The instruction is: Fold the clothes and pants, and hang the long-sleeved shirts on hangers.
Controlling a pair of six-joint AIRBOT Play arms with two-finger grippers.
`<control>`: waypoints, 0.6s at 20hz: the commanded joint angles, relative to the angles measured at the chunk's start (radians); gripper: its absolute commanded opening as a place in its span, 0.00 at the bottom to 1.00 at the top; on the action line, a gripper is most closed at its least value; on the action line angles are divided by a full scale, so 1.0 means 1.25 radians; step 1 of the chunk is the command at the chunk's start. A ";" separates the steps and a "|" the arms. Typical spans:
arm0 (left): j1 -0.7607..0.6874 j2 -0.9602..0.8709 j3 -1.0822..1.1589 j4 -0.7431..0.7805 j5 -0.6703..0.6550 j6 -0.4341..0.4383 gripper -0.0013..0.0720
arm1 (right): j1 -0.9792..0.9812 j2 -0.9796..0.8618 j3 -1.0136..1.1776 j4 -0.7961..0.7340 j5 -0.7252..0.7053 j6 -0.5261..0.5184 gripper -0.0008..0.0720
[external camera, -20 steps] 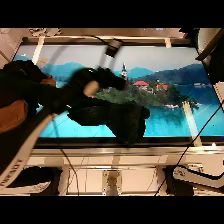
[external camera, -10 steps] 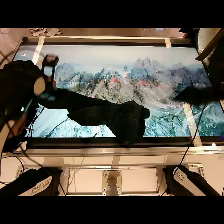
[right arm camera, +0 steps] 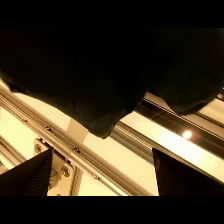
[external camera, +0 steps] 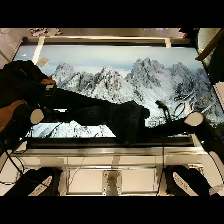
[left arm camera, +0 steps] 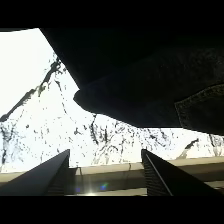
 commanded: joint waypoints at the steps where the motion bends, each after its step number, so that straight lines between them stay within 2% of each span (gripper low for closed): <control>1: 0.001 0.009 -0.016 -0.020 0.016 -0.001 0.72 | 0.138 -0.019 -0.038 0.002 -0.129 0.000 0.98; 7: 0.001 0.009 -0.016 -0.020 0.016 -0.001 0.72 | 0.245 -0.148 -0.037 0.032 -0.327 0.000 0.95; 8: 0.001 0.009 -0.016 -0.020 0.015 -0.001 0.72 | 0.245 -0.164 -0.033 0.039 -0.338 0.000 0.78; 10: 0.001 0.010 -0.016 -0.020 0.015 -0.001 0.72 | 0.243 -0.161 -0.006 0.008 -0.325 0.001 0.07; 12: 0.001 0.023 -0.016 -0.020 0.010 -0.001 0.72 | 0.243 -0.136 0.061 -0.097 -0.218 0.003 0.06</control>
